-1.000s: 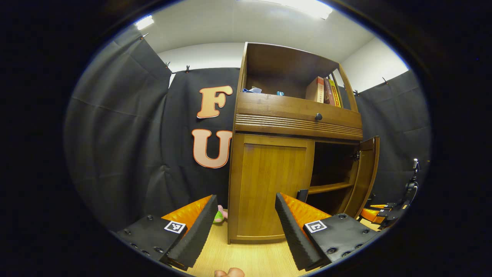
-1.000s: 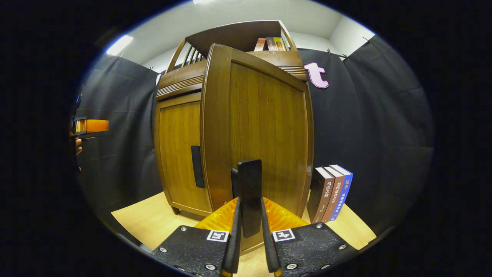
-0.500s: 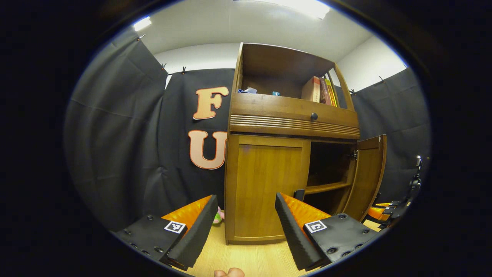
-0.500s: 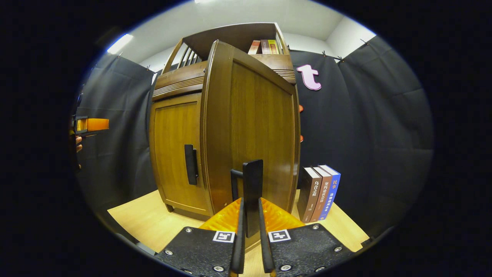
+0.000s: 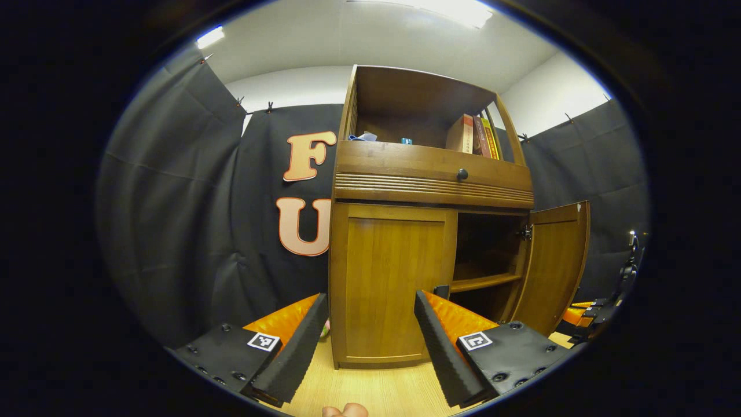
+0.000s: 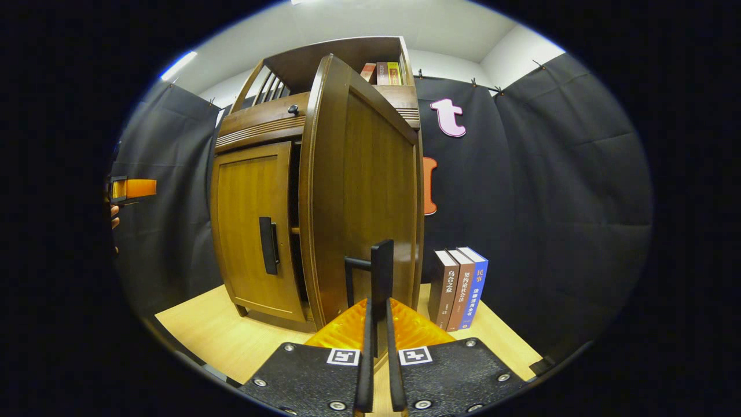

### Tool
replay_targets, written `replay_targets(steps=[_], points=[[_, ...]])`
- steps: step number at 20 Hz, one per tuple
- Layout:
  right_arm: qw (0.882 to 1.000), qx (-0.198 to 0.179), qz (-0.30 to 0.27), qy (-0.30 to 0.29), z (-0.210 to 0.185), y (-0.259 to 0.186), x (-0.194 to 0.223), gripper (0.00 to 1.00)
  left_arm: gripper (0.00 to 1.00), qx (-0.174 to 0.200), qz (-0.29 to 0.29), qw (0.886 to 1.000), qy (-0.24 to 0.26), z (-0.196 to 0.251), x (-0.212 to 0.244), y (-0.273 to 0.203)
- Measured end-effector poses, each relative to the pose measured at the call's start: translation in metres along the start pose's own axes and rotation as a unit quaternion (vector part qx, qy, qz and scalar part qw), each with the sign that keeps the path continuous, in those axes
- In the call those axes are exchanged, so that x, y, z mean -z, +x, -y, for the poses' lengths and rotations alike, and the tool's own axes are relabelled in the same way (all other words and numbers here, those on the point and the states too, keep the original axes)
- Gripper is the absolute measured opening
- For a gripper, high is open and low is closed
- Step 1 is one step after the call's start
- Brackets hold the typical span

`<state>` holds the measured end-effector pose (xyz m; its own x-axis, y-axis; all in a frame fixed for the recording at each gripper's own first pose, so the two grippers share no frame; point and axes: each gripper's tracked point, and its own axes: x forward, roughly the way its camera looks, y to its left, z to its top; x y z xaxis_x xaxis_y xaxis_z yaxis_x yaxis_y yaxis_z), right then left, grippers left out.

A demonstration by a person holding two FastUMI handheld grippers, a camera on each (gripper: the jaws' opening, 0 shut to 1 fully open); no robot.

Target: Open the right door of the double-door shoe cabinet with the right hand, and open the left door with the left hand.

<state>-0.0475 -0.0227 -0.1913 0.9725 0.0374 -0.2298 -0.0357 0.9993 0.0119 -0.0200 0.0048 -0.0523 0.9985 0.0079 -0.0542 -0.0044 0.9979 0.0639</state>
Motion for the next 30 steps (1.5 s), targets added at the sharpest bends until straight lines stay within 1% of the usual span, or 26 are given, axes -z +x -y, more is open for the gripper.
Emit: replay_targets(steps=[1,2,4,5,6,7,8,9,10,18,23,25,26,27,28,29,30], points=[[1.000,0.003,0.001,0.000,0.003,-0.002,0.000,0.00,0.97,0.000,-0.002,1.000,0.001,0.001,0.002,0.002],[1.000,0.005,0.001,0.002,0.007,-0.002,0.000,0.10,0.97,0.000,-0.004,1.000,0.002,0.002,0.003,0.003],[1.000,0.010,0.002,0.004,0.014,-0.003,0.001,0.09,0.97,0.000,-0.006,1.000,-0.001,0.004,0.004,0.005],[1.000,0.014,0.002,0.003,0.018,-0.004,0.001,0.19,0.97,0.001,-0.006,1.000,-0.003,0.006,0.005,0.006],[1.000,0.019,0.003,0.001,0.024,-0.004,0.001,0.19,0.97,0.002,-0.006,1.000,-0.004,0.007,0.005,0.007],[1.000,0.024,0.005,-0.001,0.029,-0.007,0.001,0.07,0.95,0.003,-0.005,1.000,-0.004,0.009,0.006,0.008],[1.000,0.028,0.005,-0.003,0.033,-0.008,0.001,0.18,0.95,0.007,-0.004,1.000,-0.004,0.012,0.005,0.009],[0.999,0.033,0.006,-0.006,0.038,-0.009,0.001,0.17,0.97,0.009,-0.003,1.000,-0.004,0.015,0.006,0.011],[0.999,0.038,0.007,-0.008,0.044,-0.010,0.001,0.07,0.97,0.012,-0.003,1.000,-0.005,0.018,0.008,0.015],[0.997,0.078,0.016,-0.023,0.089,-0.018,0.003,0.06,0.95,0.017,-0.008,1.000,-0.002,0.043,0.019,0.035],[0.996,0.084,0.019,0.000,0.110,-0.020,0.004,0.05,0.95,0.033,-0.017,0.999,-0.011,0.067,0.035,0.050],[0.995,0.097,0.020,-0.003,0.119,-0.023,0.004,0.04,0.95,0.038,-0.022,0.999,-0.012,0.074,0.043,0.057],[0.994,0.108,0.024,-0.014,0.126,-0.027,0.002,0.17,0.95,0.038,-0.024,0.999,-0.009,0.076,0.047,0.061],[0.992,0.121,0.030,-0.024,0.136,-0.032,-0.001,0.17,0.95,0.038,-0.025,0.999,-0.006,0.078,0.049,0.065],[0.992,0.117,0.038,-0.023,0.137,-0.037,-0.005,0.17,0.97,0.035,-0.026,0.999,-0.005,0.080,0.052,0.070],[0.993,0.114,0.039,-0.017,0.137,-0.040,-0.006,0.17,0.97,0.032,-0.026,0.999,-0.004,0.081,0.055,0.074],[0.992,0.117,0.039,-0.017,0.139,-0.043,-0.007,0.00,0.97,0.029,-0.024,0.999,-0.001,0.083,0.057,0.078]])
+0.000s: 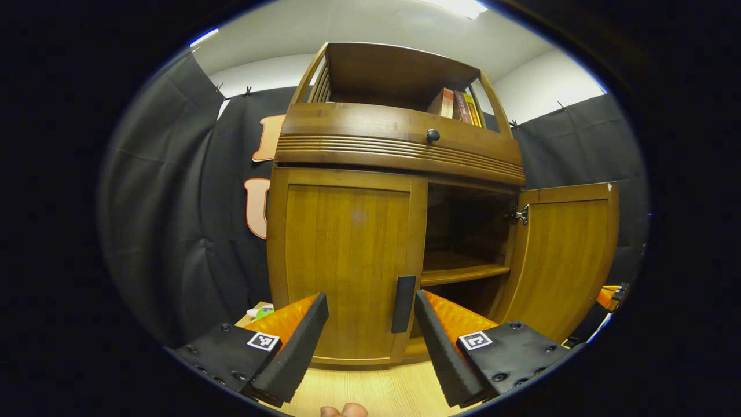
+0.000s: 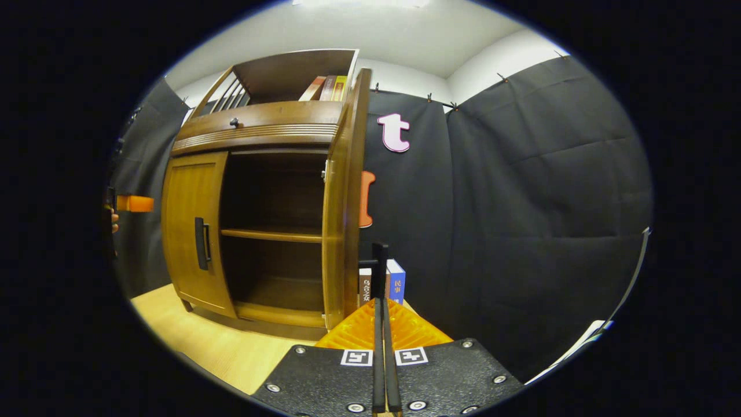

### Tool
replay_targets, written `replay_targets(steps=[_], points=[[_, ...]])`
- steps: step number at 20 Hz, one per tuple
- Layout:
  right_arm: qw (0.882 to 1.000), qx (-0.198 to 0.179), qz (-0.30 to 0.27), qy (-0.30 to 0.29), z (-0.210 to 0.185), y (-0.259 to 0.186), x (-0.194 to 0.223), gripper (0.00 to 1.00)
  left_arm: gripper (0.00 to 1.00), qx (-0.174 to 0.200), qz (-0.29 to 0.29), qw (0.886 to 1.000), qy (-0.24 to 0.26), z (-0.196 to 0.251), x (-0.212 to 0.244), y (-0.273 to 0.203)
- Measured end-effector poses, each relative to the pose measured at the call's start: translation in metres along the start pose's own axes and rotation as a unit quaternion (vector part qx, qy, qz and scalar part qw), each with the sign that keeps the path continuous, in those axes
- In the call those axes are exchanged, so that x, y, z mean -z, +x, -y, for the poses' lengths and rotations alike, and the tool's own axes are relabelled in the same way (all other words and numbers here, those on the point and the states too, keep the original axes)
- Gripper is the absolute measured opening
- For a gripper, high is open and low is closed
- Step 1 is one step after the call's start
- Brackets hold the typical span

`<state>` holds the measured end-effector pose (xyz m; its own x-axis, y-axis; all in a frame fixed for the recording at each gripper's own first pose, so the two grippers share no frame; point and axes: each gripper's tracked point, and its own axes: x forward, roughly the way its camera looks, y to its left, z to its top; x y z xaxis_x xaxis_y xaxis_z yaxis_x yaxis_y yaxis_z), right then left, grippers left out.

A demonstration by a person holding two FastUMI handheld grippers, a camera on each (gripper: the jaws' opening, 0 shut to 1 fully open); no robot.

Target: Open the right door of the double-door shoe cabinet with the right hand, and open the left door with the left hand.

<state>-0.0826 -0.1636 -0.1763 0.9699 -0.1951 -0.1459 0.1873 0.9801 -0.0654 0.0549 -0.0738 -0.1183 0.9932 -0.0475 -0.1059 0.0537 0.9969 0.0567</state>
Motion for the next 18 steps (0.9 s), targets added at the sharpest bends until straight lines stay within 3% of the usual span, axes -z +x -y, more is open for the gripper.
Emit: replay_targets(steps=[15,16,17,18], points=[[1.000,0.030,0.007,0.006,0.042,-0.008,0.006,0.02,0.96,0.027,-0.033,0.999,0.026,0.064,0.063,0.079],[0.999,0.031,0.008,0.003,0.042,-0.007,0.005,0.17,0.96,0.025,-0.032,0.999,0.027,0.065,0.065,0.084],[0.999,0.032,0.010,0.001,0.043,-0.008,0.004,0.06,0.96,0.021,-0.029,0.999,0.029,0.065,0.066,0.091],[0.999,0.033,0.013,-0.002,0.044,-0.008,0.002,0.06,0.95,0.017,-0.025,0.999,0.031,0.064,0.066,0.095]])
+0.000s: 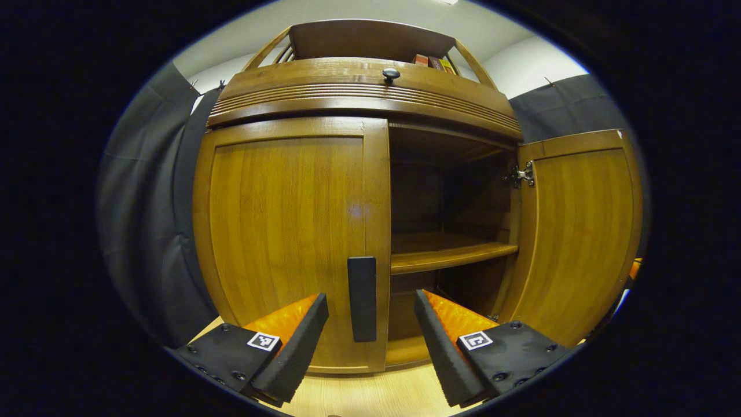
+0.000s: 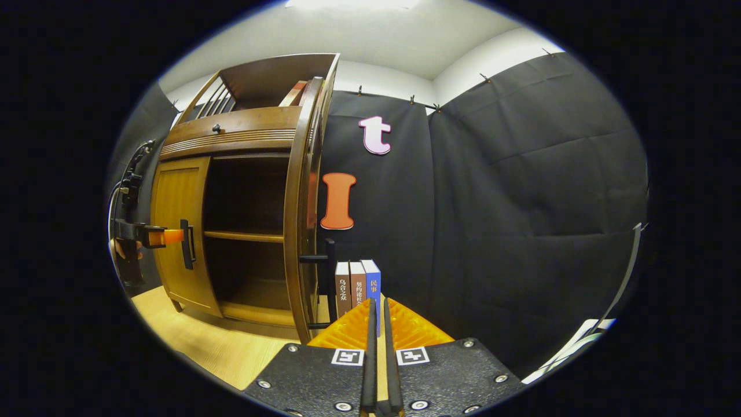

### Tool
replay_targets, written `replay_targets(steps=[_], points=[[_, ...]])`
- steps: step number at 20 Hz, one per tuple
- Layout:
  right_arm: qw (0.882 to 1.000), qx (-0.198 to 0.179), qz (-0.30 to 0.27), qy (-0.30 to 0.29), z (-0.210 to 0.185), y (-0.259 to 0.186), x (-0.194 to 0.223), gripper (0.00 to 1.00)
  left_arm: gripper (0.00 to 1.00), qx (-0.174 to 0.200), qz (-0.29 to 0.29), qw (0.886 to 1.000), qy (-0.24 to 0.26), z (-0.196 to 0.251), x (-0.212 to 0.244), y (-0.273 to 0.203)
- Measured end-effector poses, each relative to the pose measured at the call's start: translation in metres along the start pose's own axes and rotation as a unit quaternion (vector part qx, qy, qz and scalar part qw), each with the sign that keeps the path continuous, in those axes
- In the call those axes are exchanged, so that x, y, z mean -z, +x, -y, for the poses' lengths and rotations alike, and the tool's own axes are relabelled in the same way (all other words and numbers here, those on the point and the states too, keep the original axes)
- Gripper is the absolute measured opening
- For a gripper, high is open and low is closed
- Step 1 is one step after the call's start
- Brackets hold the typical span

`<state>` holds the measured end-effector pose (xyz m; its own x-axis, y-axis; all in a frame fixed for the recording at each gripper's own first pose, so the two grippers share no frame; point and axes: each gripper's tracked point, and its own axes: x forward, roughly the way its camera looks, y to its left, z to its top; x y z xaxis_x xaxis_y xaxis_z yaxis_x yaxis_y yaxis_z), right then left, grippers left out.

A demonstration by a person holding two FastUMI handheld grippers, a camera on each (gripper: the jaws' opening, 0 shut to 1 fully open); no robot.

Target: Open the right door of the double-door shoe cabinet with the right hand, and open the left door with the left hand.

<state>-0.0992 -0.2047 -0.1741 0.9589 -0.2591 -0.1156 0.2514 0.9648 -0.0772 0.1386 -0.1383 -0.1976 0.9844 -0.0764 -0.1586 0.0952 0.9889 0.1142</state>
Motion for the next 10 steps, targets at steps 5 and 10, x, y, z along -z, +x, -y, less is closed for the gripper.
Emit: replay_targets(steps=[5,10], points=[[1.000,0.008,0.010,-0.004,0.003,0.000,-0.006,0.31,0.93,-0.012,0.000,1.000,-0.003,-0.006,0.007,0.023],[1.000,0.007,0.004,-0.005,0.000,0.003,-0.001,0.82,0.87,-0.026,-0.004,1.000,-0.002,-0.014,0.018,0.039]])
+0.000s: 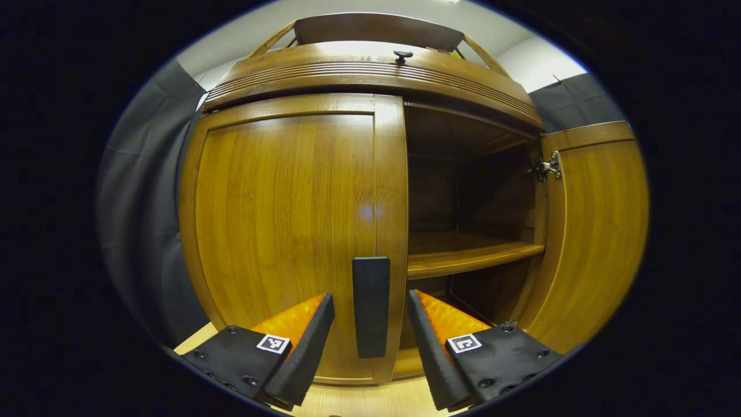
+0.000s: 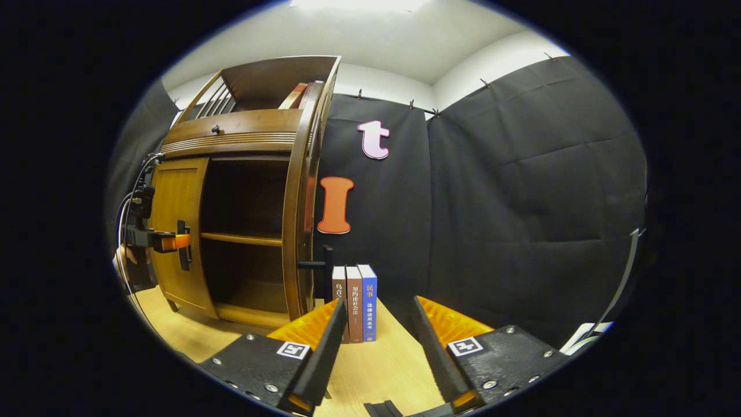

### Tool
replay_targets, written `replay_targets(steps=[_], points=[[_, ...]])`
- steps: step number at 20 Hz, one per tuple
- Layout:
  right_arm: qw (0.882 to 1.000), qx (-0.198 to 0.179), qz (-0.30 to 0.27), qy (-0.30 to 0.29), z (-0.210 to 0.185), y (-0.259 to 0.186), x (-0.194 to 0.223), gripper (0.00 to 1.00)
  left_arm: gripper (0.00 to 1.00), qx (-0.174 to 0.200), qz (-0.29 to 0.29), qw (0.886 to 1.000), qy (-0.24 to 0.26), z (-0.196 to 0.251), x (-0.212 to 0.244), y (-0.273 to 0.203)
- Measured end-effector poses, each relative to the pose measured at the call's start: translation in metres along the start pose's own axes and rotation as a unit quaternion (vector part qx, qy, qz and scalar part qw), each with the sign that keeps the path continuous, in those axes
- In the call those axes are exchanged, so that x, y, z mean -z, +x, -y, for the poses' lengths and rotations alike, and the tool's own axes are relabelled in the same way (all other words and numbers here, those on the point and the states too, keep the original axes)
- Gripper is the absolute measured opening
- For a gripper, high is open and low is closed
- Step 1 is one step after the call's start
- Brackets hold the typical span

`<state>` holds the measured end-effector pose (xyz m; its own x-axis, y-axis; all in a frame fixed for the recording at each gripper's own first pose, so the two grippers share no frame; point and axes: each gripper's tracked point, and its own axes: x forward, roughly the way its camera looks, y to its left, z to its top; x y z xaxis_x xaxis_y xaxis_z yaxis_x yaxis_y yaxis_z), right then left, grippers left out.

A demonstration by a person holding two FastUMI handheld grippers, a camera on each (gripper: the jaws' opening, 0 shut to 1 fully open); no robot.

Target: Open the right door of the double-door shoe cabinet with the right hand, and open the left door with the left hand.

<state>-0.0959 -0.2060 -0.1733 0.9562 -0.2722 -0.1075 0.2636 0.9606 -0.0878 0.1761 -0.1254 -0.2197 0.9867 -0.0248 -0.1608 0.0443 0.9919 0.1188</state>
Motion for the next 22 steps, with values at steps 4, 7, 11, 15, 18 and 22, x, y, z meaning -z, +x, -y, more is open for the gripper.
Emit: replay_targets(steps=[4,7,11,15,18,22], points=[[1.000,-0.001,-0.005,0.013,0.001,0.001,0.003,0.83,0.76,0.003,-0.013,1.000,-0.003,0.002,0.009,0.009],[1.000,0.003,-0.001,0.017,0.004,0.001,0.000,1.00,0.63,0.005,-0.014,1.000,-0.002,0.004,0.012,0.015],[1.000,0.005,-0.001,0.018,0.004,-0.002,-0.001,0.92,0.49,0.004,-0.013,1.000,-0.001,0.005,0.011,0.016],[1.000,0.005,-0.002,0.022,0.001,-0.003,-0.003,0.92,0.34,0.006,-0.016,1.000,0.006,0.004,0.014,0.016],[1.000,0.001,0.000,0.028,-0.005,-0.008,-0.006,0.92,0.27,0.009,-0.021,1.000,0.011,0.005,0.014,0.008],[0.999,-0.001,0.002,0.032,-0.011,-0.016,-0.013,0.92,0.28,0.032,-0.023,0.999,0.006,0.004,0.013,-0.015]])
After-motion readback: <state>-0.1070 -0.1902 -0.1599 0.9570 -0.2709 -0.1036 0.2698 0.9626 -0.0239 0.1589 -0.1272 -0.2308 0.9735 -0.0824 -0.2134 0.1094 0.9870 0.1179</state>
